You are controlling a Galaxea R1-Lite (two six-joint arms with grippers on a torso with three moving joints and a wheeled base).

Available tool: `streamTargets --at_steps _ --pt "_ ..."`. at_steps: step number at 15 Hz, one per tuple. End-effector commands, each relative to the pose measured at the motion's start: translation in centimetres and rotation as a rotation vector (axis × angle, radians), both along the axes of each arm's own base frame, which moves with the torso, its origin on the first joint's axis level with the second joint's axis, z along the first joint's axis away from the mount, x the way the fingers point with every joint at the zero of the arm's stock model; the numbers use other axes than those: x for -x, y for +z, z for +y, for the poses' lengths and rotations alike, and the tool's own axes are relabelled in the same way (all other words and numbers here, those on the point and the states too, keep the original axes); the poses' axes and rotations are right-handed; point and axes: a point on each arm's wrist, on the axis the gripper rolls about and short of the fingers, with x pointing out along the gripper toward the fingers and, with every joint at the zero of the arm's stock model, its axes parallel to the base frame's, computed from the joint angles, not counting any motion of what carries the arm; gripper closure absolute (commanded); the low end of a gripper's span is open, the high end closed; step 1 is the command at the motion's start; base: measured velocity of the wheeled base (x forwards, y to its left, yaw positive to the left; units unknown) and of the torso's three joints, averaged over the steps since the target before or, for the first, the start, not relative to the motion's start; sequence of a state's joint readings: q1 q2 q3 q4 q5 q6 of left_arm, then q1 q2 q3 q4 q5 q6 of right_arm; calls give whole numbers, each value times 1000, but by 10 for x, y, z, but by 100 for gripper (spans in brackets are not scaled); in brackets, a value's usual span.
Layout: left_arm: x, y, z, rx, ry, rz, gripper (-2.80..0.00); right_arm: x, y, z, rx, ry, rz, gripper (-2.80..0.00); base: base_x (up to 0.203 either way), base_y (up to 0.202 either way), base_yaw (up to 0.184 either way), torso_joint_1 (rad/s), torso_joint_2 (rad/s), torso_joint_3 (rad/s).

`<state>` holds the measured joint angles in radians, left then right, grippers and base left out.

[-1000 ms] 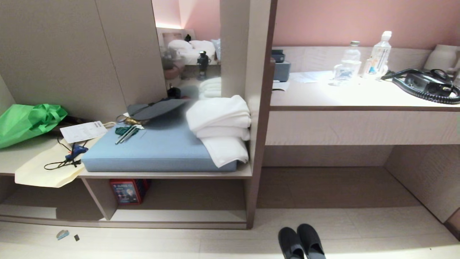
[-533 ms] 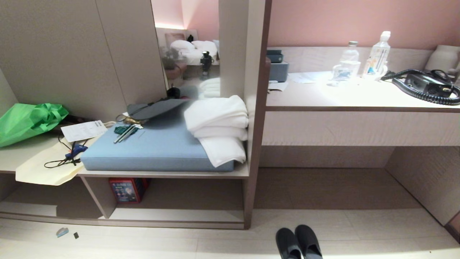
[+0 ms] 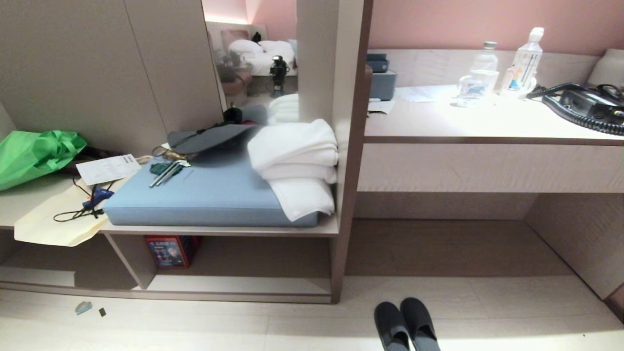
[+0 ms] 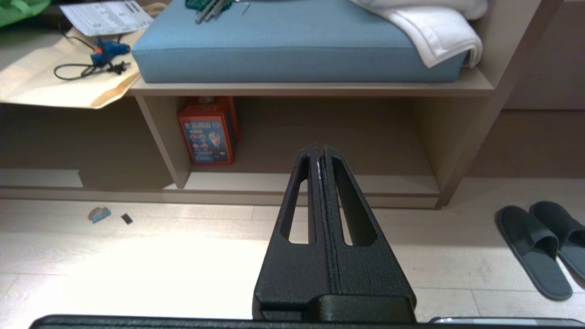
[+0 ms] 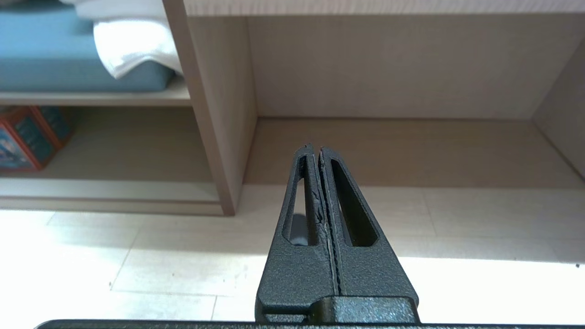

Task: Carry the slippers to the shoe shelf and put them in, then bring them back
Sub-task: Pick up the slippers on the floor

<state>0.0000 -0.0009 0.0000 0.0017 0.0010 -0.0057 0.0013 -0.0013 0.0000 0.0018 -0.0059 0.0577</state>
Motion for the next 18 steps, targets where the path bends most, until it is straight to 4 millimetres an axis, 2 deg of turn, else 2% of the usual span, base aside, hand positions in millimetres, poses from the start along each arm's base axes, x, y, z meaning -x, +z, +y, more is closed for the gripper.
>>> streamTargets --at_steps 1,18 --pt "0 0 0 0 1 1 0 0 0 0 -1 0 -1 0 0 0 0 7 1 -192" --pt "0 0 0 2 1 -1 0 0 0 0 -1 0 -1 0 0 0 0 4 3 -198"
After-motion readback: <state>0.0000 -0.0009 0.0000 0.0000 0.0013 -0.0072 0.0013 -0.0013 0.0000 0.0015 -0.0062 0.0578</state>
